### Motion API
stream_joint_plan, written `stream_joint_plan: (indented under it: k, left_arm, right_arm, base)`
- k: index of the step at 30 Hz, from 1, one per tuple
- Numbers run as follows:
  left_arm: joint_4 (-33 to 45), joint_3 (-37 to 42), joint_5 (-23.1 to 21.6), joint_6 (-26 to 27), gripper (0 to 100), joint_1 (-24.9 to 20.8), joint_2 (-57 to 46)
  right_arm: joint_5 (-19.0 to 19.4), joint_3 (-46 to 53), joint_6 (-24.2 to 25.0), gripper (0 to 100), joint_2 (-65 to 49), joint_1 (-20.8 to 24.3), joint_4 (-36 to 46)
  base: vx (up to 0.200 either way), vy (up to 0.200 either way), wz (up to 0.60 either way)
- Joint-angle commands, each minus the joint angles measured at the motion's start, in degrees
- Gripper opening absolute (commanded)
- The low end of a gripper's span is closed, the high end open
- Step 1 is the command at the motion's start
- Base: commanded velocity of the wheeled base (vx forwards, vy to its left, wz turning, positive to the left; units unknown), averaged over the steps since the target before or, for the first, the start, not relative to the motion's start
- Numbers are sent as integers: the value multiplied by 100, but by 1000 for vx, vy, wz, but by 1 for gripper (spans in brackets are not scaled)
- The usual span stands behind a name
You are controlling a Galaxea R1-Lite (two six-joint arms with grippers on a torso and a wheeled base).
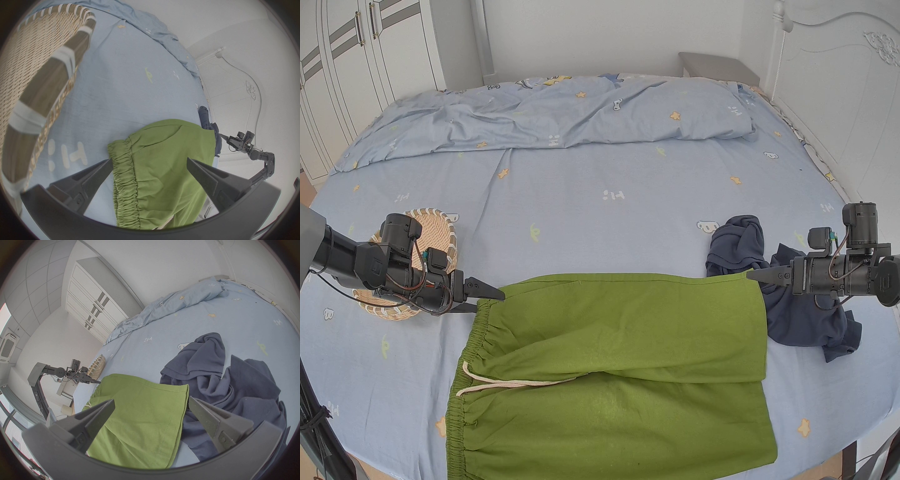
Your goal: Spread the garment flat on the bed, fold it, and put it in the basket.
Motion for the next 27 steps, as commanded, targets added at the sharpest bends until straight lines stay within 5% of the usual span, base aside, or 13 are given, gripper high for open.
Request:
stream_joint_plan:
  k: [1, 21, 22, 27]
  left_arm:
    - [-3, -9, 63, 1, 100, 22, 37]
    - [-407, 9, 160, -8, 100, -4, 450]
    - [-407, 9, 160, -8, 0, -4, 450]
    - [-425, -9, 160, -8, 0, 4, 450]
  right_arm:
    - [5, 3, 2, 100, 26, 8, -3]
    - [5, 21, 2, 100, 0, 8, -12]
    - [5, 21, 2, 100, 0, 8, -12]
    - [5, 12, -7, 100, 9, 8, -12]
  base:
    - [0, 0, 0]
    - [0, 0, 0]
    - [0, 0, 0]
    - [0, 0, 0]
